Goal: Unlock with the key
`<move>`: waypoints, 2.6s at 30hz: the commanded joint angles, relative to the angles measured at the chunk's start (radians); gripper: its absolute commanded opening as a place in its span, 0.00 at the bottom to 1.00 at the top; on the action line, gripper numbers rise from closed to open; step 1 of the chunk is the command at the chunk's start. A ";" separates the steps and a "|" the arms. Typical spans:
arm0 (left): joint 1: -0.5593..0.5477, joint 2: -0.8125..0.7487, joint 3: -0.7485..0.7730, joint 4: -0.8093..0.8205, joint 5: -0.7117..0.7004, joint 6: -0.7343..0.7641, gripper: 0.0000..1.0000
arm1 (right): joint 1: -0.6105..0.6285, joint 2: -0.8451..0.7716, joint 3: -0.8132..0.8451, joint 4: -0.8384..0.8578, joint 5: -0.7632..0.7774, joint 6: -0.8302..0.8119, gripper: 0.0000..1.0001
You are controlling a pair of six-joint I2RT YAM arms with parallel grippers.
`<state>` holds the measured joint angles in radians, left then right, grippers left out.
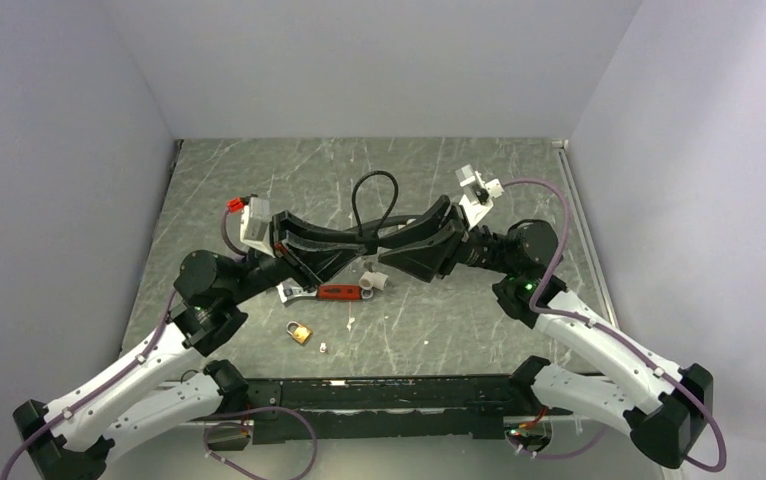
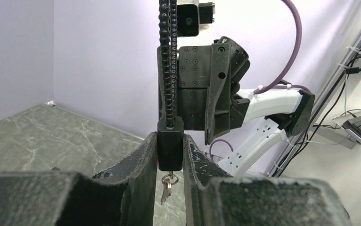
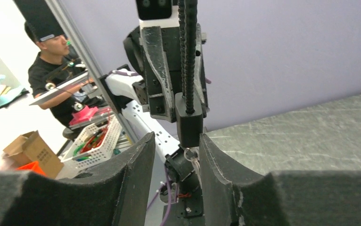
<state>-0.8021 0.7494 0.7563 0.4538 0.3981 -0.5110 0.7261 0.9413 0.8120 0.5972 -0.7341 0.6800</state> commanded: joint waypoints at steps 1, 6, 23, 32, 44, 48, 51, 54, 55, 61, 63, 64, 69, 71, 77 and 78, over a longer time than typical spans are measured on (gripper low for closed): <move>-0.002 -0.015 -0.002 0.163 0.002 -0.043 0.00 | -0.004 0.044 0.003 0.194 -0.052 0.101 0.39; -0.002 -0.001 -0.004 0.200 0.009 -0.053 0.00 | -0.004 0.084 0.010 0.247 -0.077 0.148 0.37; -0.001 0.024 -0.020 0.286 0.008 -0.074 0.00 | -0.004 0.163 0.021 0.427 -0.088 0.271 0.31; -0.001 0.037 -0.034 0.311 0.003 -0.070 0.00 | -0.004 0.195 0.016 0.522 -0.088 0.324 0.21; -0.002 0.058 -0.074 0.408 0.000 -0.067 0.00 | -0.004 0.246 0.019 0.696 -0.100 0.439 0.00; -0.002 0.080 -0.082 0.480 0.027 -0.088 0.00 | -0.004 0.287 0.035 0.814 -0.114 0.519 0.00; -0.002 0.101 -0.075 0.523 0.061 -0.111 0.00 | -0.004 0.329 0.071 0.904 -0.137 0.604 0.00; -0.001 0.128 -0.054 0.566 0.118 -0.147 0.00 | -0.004 0.380 0.144 0.968 -0.190 0.689 0.00; -0.002 0.137 -0.046 0.579 0.137 -0.160 0.00 | -0.004 0.396 0.160 1.003 -0.197 0.736 0.00; -0.002 0.166 -0.033 0.639 0.215 -0.225 0.00 | -0.004 0.428 0.216 1.112 -0.224 0.839 0.00; 0.000 0.178 -0.032 0.673 0.234 -0.248 0.00 | -0.003 0.420 0.222 1.112 -0.231 0.838 0.00; 0.000 0.183 -0.025 0.669 0.247 -0.250 0.00 | -0.001 0.418 0.229 1.112 -0.241 0.844 0.00; 0.004 0.243 0.040 0.692 0.374 -0.285 0.00 | 0.026 0.431 0.298 1.114 -0.297 0.907 0.00; 0.004 0.283 0.055 0.750 0.402 -0.319 0.00 | 0.043 0.435 0.317 1.114 -0.314 0.926 0.00; 0.006 0.387 0.103 0.945 0.492 -0.465 0.00 | 0.085 0.390 0.327 1.114 -0.322 0.911 0.00; 0.006 0.402 0.113 0.968 0.499 -0.483 0.00 | 0.096 0.384 0.334 1.113 -0.327 0.908 0.00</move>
<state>-0.7952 1.0637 0.8364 1.3411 0.7597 -0.8913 0.7742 1.3708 1.0874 1.4948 -1.0969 1.5646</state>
